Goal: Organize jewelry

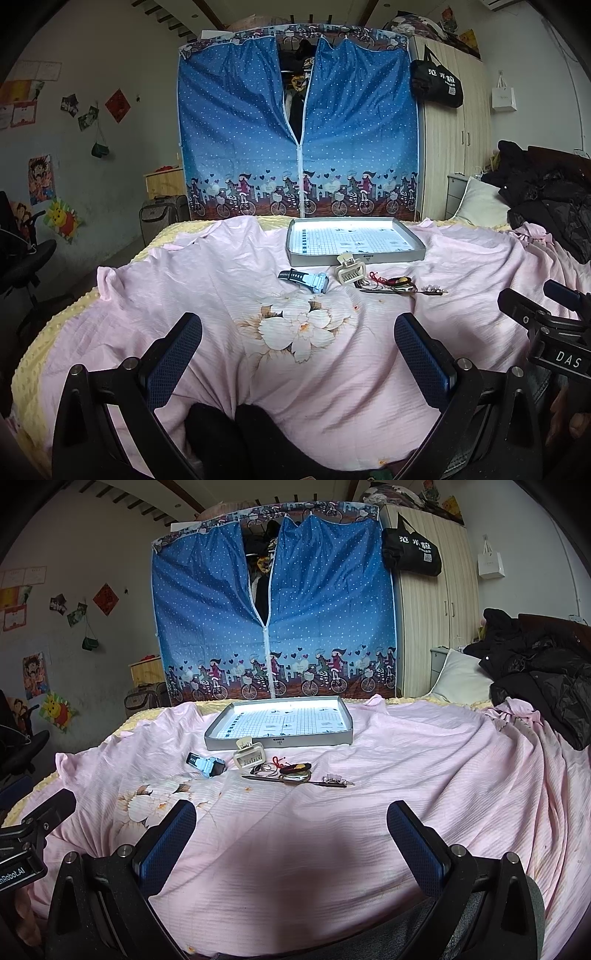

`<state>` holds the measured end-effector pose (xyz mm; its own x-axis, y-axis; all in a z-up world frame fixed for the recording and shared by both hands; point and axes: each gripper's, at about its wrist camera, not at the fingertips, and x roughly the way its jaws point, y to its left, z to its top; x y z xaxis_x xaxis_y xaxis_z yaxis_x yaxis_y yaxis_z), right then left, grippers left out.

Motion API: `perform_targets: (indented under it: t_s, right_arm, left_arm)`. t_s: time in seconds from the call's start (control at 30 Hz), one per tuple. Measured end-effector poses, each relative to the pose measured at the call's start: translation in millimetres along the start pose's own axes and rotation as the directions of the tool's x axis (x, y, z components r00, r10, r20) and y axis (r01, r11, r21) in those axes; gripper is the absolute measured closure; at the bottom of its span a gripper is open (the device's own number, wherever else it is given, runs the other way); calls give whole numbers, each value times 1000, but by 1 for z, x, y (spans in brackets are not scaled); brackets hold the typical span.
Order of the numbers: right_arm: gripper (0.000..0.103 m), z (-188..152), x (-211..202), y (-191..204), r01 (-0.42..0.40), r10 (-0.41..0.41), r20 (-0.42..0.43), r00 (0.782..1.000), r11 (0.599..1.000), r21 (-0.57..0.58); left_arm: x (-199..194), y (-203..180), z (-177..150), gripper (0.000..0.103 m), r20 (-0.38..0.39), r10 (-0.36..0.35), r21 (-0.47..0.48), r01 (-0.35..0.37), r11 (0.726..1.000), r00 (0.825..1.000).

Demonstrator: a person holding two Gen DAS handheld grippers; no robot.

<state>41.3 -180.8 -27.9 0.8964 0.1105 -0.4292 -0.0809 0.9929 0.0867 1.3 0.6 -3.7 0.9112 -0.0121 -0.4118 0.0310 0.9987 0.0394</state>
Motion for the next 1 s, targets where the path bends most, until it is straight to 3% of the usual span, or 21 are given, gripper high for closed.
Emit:
perform_targets:
  t_s: [1.0]
  right_arm:
    - [0, 0, 1, -1, 0, 0, -4, 1000, 1000, 1]
  left_arm:
    - [2, 0, -2, 2, -4, 9, 6, -9, 1000, 1000]
